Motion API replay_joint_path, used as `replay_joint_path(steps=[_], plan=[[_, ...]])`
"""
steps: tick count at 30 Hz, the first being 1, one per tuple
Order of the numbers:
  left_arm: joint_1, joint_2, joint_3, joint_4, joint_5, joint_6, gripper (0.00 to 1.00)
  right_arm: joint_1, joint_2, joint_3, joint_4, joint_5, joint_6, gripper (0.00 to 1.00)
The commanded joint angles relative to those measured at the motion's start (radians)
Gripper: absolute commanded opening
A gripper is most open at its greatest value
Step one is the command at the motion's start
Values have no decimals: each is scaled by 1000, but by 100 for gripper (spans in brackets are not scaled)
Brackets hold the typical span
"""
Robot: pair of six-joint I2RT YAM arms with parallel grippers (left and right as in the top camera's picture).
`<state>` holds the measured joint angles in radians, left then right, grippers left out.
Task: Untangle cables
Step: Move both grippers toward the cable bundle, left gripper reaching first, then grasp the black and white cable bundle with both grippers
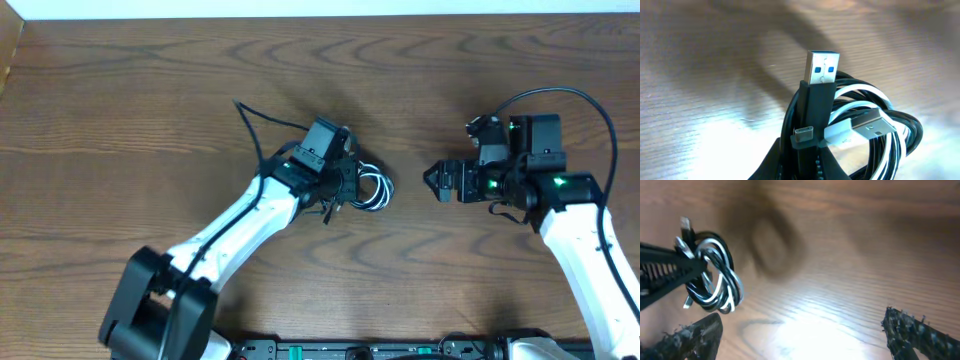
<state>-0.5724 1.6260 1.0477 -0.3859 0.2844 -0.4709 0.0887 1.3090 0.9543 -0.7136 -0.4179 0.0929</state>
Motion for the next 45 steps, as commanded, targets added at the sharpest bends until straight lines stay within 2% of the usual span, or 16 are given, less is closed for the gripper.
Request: replay_joint_path(steps=[1,9,11,14,16,18,28,39,41,44,45], plan=[[-15,-36,15,-5,68,5,8,31,54,17,-1,-135,-73,97],[-63,-36,10,-32,65,5,7,140,166,17,47,-188,-116,88],[-64,-36,9,-36,63,5,8,156,175,17,56,-187,-117,79],[-64,-36,9,-39,63,6,7,167,179,17,59,-170,-116,57],[-64,-36,9,-39,63,5,8,167,179,17,55,-149,-116,38],[-64,-36,9,-39,63,5,8,167,179,17,55,-149,-116,26],[-64,-37,9,-24,73,1,8,169,179,16,21,-194,-116,30],[-61,-37,9,-23,73,2,8,169,179,15,21,-177,-116,1],[-53,-37,9,-32,66,15,7,168,179,13,19,-53,-94,1],[-18,-37,9,-84,63,25,8,167,186,9,-40,513,249,1],[-10,-37,9,-94,63,25,7,167,187,5,-54,583,301,1]])
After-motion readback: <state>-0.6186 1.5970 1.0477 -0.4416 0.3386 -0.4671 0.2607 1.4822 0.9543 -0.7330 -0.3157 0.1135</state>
